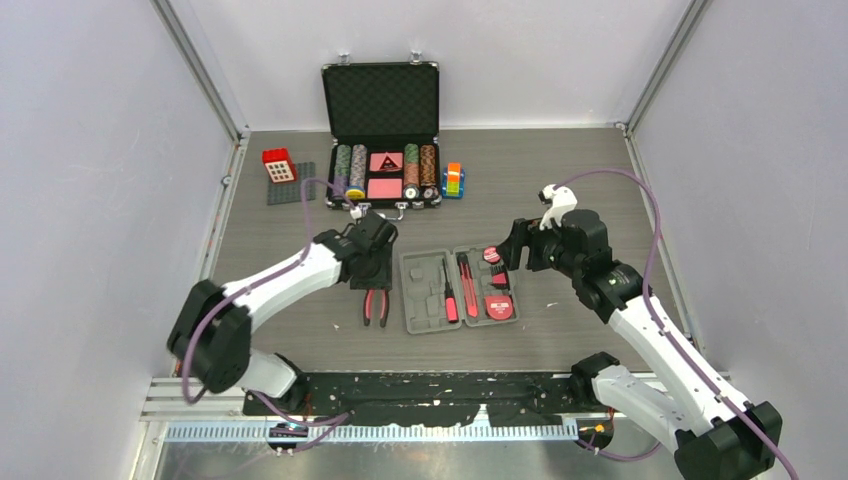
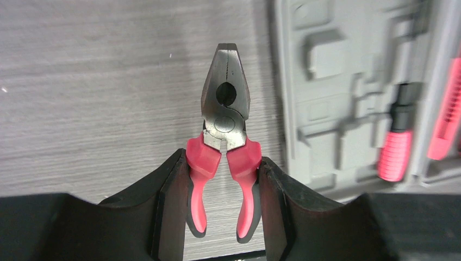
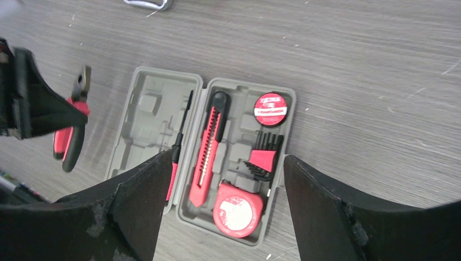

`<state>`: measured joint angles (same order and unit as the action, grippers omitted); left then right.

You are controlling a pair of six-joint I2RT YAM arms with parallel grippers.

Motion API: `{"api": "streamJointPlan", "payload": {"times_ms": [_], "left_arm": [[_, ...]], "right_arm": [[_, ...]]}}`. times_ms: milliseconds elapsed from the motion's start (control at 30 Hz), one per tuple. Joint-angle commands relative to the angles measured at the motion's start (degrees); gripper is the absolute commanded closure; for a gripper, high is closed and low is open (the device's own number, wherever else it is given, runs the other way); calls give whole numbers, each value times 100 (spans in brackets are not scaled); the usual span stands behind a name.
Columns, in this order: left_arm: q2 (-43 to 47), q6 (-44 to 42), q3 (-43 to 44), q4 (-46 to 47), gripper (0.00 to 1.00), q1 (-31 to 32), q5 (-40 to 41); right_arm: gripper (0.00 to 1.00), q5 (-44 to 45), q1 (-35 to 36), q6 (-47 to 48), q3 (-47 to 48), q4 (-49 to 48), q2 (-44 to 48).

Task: Pack the tool kit

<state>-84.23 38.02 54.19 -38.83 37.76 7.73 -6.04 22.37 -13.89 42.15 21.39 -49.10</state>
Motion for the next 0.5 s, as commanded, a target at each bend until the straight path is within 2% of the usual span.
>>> {"api": "streamJointPlan", "payload": {"times_ms": [0,133,333,467], "left_arm": [[1082,-262,-98,889,100,2,334],[1665,-498,-333,1522,100,-1,387],[2800,-802,-1435,3601,100,-4,320],[3247,-881,-1800,4564,100,-4,200]], "right_arm": [[21,-621,-13,-195,126,-425,-191],[23,-1099,-8,-394,146,-692,-375],[23,-1805,79,-1203,245,-1235,-799],[23,-2148,374,-1864,230,-1959,-1128]]}}
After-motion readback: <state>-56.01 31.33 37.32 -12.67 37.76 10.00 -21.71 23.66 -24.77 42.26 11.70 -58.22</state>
